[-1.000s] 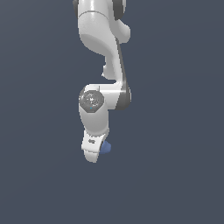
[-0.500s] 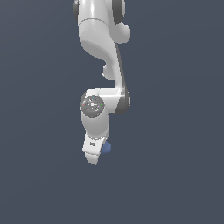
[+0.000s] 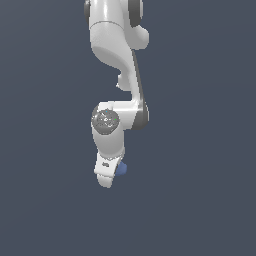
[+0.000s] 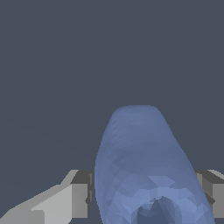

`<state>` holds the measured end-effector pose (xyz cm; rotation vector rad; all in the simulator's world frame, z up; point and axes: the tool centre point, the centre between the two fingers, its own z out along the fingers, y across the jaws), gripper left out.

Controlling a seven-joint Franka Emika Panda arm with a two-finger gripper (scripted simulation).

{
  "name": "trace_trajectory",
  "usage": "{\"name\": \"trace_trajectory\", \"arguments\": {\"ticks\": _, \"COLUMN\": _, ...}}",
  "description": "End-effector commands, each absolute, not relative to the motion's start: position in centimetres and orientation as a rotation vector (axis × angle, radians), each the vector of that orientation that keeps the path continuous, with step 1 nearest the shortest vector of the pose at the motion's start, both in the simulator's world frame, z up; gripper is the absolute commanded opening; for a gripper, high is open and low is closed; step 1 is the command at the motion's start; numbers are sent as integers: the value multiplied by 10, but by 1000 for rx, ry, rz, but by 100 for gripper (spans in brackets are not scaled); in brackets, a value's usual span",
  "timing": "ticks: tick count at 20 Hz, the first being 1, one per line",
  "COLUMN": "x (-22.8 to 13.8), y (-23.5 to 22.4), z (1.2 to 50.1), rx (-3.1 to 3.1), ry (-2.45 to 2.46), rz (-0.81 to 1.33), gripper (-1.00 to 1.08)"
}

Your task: Pick up the object and move it to a goal position.

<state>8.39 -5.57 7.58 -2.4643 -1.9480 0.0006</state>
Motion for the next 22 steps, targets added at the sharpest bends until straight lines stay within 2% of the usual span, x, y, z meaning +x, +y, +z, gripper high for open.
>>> {"name": "trace_trajectory", "arguments": {"ticks": 1, "x": 84, "y": -56, "z": 76, "rx": -2465, "ry": -1948, "rz": 0, "gripper": -100}}
{"name": "trace_trajectory", "arguments": {"ticks": 12, "x": 66, "y": -62, "z": 90, "rx": -2465, "ry": -1948, "rz": 1, "gripper": -100}}
{"name": "trace_trajectory", "arguments": {"ticks": 22, "x": 18, "y": -77, "z": 127, "rx": -2466, "ry": -1948, "rz": 3, "gripper": -100}}
